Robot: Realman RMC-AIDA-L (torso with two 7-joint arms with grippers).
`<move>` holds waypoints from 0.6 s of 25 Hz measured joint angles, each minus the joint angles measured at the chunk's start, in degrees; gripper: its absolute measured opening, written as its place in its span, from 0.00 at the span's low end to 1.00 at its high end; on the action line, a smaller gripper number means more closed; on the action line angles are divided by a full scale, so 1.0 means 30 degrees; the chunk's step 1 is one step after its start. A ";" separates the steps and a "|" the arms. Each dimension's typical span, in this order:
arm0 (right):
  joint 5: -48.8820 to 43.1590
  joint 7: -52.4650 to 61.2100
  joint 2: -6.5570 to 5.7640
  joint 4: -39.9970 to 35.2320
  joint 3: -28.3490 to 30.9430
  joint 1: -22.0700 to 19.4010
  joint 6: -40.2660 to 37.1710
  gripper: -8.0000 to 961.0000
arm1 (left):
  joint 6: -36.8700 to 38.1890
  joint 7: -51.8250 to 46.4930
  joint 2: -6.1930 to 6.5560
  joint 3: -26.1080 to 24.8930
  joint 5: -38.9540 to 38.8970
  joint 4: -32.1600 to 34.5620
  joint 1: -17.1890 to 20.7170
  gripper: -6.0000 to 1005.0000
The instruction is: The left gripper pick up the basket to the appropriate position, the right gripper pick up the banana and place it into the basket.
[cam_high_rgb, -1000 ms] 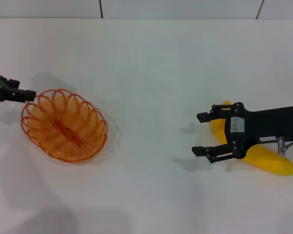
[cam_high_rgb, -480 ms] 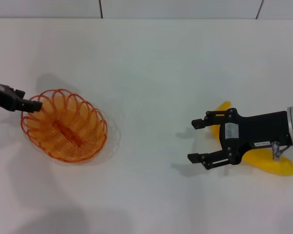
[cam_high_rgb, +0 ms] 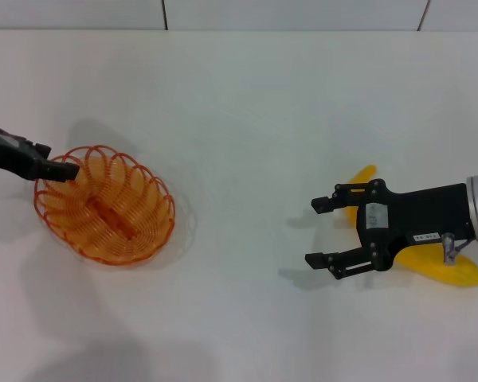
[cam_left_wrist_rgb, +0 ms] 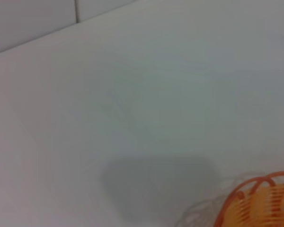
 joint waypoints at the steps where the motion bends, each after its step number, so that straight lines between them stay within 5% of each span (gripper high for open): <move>1: 0.0000 0.0001 0.0000 0.0007 0.0001 0.0003 0.0007 0.90 | -0.0018 0.0012 -0.0009 0.0000 0.0001 0.0000 0.0018 0.67; 15: 0.0000 0.0000 0.0000 0.0032 0.0016 0.0010 0.0007 0.90 | -0.0081 0.0289 -0.0109 0.0000 -0.0025 0.0005 0.0072 0.67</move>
